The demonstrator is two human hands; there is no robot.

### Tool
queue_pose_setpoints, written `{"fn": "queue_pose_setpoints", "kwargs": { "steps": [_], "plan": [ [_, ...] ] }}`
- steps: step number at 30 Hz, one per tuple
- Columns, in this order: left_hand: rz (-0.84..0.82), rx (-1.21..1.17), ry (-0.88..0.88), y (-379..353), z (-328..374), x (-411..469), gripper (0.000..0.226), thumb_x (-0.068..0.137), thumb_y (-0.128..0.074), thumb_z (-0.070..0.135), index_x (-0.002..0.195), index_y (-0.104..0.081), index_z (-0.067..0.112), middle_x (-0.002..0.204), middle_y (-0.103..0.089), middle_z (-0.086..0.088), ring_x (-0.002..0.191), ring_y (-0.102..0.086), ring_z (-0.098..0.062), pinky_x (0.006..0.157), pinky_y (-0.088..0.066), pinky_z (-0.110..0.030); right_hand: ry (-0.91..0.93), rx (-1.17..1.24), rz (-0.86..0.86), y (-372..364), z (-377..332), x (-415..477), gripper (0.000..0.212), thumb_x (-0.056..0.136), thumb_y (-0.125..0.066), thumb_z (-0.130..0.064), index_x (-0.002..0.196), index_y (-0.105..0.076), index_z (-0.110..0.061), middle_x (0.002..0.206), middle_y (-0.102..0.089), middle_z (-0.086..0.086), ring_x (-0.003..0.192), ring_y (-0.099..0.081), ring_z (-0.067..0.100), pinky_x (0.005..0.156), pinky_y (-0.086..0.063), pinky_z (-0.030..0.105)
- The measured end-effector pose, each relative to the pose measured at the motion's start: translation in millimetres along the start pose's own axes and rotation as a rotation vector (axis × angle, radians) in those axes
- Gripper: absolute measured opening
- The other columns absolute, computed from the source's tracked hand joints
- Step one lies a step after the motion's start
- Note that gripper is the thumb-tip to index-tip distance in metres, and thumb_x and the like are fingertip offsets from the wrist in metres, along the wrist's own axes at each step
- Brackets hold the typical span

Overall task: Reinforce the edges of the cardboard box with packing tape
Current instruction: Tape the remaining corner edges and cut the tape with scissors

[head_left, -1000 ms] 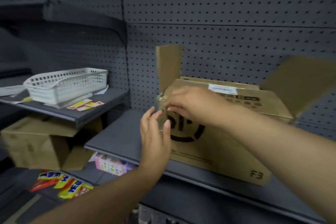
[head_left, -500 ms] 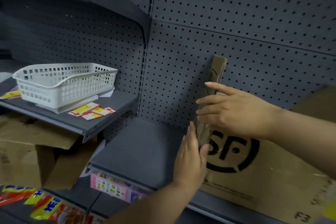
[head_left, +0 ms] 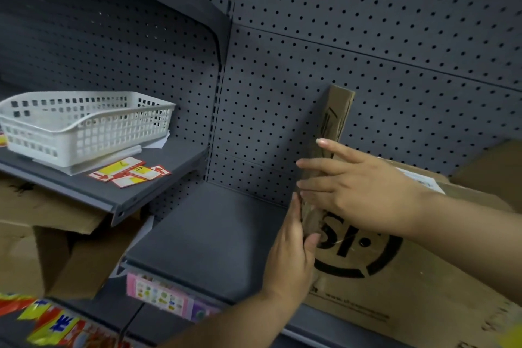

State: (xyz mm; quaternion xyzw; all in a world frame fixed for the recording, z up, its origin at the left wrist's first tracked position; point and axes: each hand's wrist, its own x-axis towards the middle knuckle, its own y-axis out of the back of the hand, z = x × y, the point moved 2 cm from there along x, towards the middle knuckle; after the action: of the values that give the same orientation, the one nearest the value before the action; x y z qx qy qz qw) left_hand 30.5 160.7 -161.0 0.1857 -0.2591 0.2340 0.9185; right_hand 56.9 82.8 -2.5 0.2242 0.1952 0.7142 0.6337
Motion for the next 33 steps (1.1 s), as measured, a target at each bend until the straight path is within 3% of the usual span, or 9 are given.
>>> {"fn": "queue_pose_setpoints", "kwargs": {
  "steps": [2,4,8,10,14,19,23,27,33],
  "plan": [
    [0.010,-0.011,0.003,0,0,-1,0.083,0.069,-0.005,0.084,0.136,0.011,0.036,0.138,0.004,0.036,0.132,-0.009,0.012,0.101,-0.020,-0.002,-0.080,0.019,0.119,0,-4,-8,0.038,0.085,-0.039,-0.020,0.110,-0.068,-0.021,0.118,-0.067,-0.003,0.123,-0.051,0.019,0.114,-0.011,0.038],
    [0.008,-0.018,0.013,0,0,-1,0.081,0.068,-0.005,0.085,0.134,0.012,0.041,0.136,0.002,0.038,0.131,-0.012,0.012,0.102,-0.023,-0.005,-0.265,0.107,0.295,1,-9,-22,0.030,0.090,-0.052,-0.020,0.115,-0.065,-0.013,0.117,-0.067,0.004,0.118,-0.050,0.020,0.108,-0.030,0.036],
    [0.016,-0.033,0.043,0,0,-2,0.081,0.066,-0.006,0.087,0.133,0.008,0.043,0.141,-0.009,0.029,0.130,-0.018,0.010,0.096,-0.019,0.004,-0.602,0.233,0.408,0,-30,-38,0.026,0.087,-0.059,-0.026,0.101,-0.070,-0.007,0.087,-0.070,0.007,0.080,-0.061,0.025,0.066,-0.051,0.035],
    [0.016,-0.023,0.052,0,2,-3,0.080,0.069,-0.011,0.084,0.135,0.006,0.041,0.141,-0.012,0.025,0.129,-0.019,0.009,0.094,-0.019,0.006,-0.688,0.263,0.390,-1,-37,-36,0.026,0.086,-0.059,-0.029,0.091,-0.072,-0.007,0.079,-0.069,0.005,0.071,-0.063,0.026,0.058,-0.053,0.034],
    [0.009,0.008,0.040,0,2,-3,0.065,0.082,-0.030,0.061,0.135,0.003,0.041,0.141,-0.015,0.023,0.127,-0.018,0.012,0.095,-0.021,0.001,-0.859,0.328,0.300,1,-41,-18,0.039,0.082,-0.056,-0.046,0.083,-0.068,-0.009,0.075,-0.064,0.004,0.069,-0.059,0.024,0.060,-0.053,0.034],
    [0.021,-0.011,0.038,0,3,-3,0.059,0.084,-0.028,0.052,0.134,0.002,0.042,0.140,-0.018,0.023,0.124,-0.022,0.011,0.094,-0.027,-0.006,-0.993,0.404,0.326,1,-39,-4,0.024,0.080,-0.065,-0.035,0.067,-0.064,-0.014,0.067,-0.058,-0.003,0.065,-0.052,0.021,0.056,-0.043,0.030],
    [0.028,-0.004,0.028,1,4,-3,0.058,0.088,-0.033,0.044,0.135,0.001,0.041,0.140,-0.020,0.022,0.127,-0.024,0.006,0.098,-0.029,-0.012,-1.156,0.612,0.351,0,-36,-5,0.020,0.076,-0.071,-0.034,0.079,-0.056,-0.020,0.075,-0.049,-0.012,0.075,-0.048,0.011,0.068,-0.037,0.024],
    [0.022,-0.002,0.024,1,5,-3,0.060,0.088,-0.034,0.039,0.138,-0.001,0.038,0.141,-0.020,0.021,0.128,-0.023,0.007,0.099,-0.027,-0.010,-1.105,0.554,0.456,-2,-43,-6,0.017,0.074,-0.075,-0.025,0.075,-0.060,-0.018,0.071,-0.054,-0.010,0.069,-0.050,0.013,0.063,-0.042,0.027],
    [0.030,0.015,0.013,1,5,-4,0.058,0.095,-0.037,0.032,0.135,0.004,0.040,0.139,-0.018,0.022,0.126,-0.023,0.007,0.098,-0.030,-0.013,-0.951,0.363,0.423,-6,-44,-6,0.021,0.082,-0.060,-0.026,0.068,-0.067,-0.013,0.068,-0.063,-0.001,0.063,-0.051,0.020,0.056,-0.045,0.028]
  ]
}}
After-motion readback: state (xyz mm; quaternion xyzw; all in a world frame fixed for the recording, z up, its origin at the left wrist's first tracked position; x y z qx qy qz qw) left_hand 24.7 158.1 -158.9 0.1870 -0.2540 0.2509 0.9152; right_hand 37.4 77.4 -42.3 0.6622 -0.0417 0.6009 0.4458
